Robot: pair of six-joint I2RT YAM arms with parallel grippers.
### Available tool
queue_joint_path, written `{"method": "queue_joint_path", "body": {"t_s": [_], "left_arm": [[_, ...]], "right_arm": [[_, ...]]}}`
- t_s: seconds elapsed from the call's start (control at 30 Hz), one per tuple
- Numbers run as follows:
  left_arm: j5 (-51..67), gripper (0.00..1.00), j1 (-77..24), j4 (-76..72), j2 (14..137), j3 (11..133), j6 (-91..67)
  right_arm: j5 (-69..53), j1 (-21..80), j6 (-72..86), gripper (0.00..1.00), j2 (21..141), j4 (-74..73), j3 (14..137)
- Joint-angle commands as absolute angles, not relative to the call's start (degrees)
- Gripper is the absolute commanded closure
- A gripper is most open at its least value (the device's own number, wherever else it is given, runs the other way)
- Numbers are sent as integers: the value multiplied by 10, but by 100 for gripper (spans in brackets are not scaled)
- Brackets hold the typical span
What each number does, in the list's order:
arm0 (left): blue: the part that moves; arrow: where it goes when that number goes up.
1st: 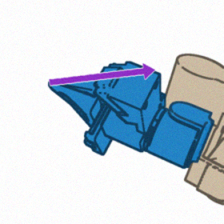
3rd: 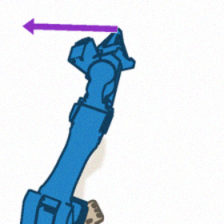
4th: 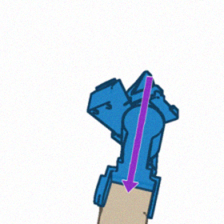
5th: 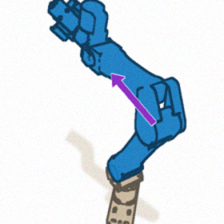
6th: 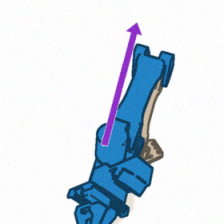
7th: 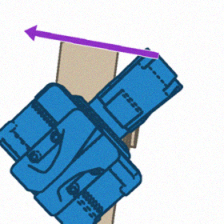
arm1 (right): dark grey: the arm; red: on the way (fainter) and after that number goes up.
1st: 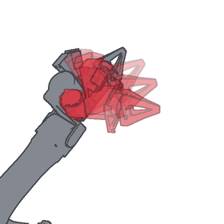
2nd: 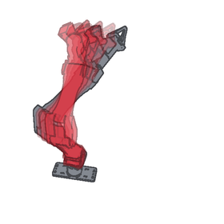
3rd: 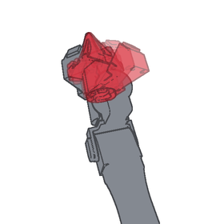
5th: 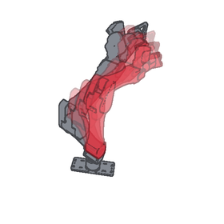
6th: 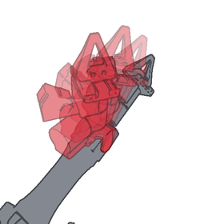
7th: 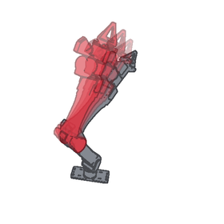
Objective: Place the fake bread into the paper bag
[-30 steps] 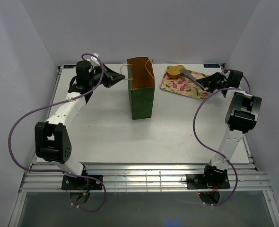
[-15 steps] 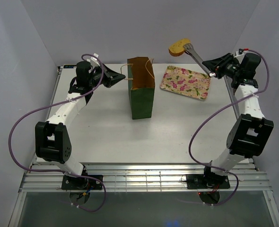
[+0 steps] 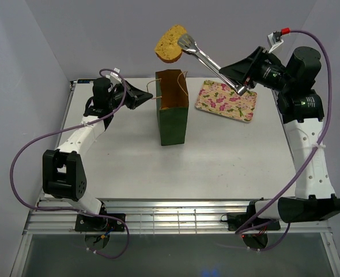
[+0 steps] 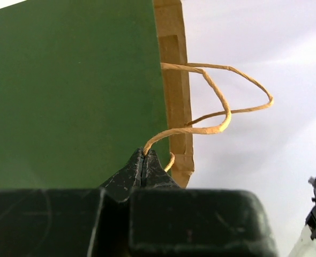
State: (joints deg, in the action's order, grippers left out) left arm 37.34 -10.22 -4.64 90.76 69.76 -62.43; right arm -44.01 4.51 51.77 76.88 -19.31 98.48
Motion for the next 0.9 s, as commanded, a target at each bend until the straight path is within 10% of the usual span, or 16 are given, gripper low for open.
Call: {"method": "queue_joint_path", "body": {"t_s": [0.0, 0.87], "left_arm": [[371, 100, -100, -57, 861, 686, -624], [377, 100, -99, -52, 846, 684, -622]], "right_arm": [[-412, 75, 488, 84, 742, -262, 983], [-173, 203, 364, 71, 782, -491, 1056]]}}
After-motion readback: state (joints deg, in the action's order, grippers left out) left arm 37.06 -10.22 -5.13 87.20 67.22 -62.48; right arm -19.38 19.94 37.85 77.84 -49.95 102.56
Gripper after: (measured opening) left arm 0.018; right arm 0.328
